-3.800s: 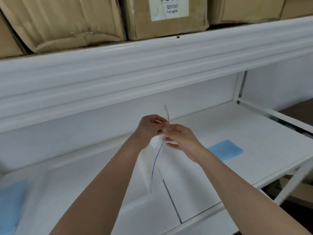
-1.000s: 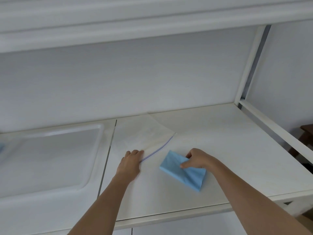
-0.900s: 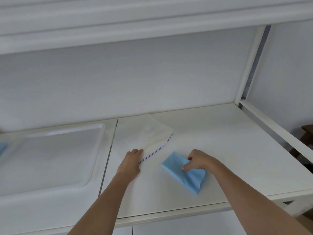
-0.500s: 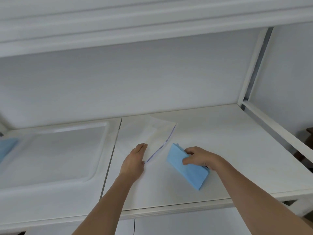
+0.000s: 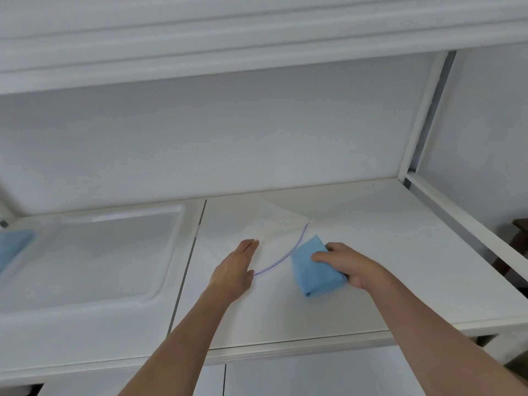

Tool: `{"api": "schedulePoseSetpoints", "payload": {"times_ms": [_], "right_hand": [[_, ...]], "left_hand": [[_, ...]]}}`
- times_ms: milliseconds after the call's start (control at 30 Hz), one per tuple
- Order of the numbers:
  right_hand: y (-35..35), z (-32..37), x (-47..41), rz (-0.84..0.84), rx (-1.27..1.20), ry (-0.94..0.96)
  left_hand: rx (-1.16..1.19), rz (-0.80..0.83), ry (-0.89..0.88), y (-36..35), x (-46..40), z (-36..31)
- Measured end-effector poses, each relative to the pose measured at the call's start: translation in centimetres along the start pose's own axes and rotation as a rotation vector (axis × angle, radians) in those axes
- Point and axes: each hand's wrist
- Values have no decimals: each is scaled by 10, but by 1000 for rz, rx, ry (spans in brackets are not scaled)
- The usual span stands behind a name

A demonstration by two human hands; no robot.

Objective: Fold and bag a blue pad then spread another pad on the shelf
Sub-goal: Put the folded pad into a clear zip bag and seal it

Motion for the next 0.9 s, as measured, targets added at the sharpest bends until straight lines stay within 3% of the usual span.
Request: {"api": "schedulePoseSetpoints", "payload": {"times_ms": [267,633,900], "right_hand": [[-17,12,0,6,-263,108],[-72,5,-25,0,-399,157],[-111,5,-57,12,-675,46]], "left_hand": [[36,-20,-60,12,-3,-6],[71,-42,-126,17,8,-5],[32,-13,-130,18,22,4]]}}
Point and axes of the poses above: each hand's wrist, its own x-axis away from the middle knuckle, its own y-axis out of the back of the hand, z = x × y, and after that the axes turned 5 degrees about -x, right-handed
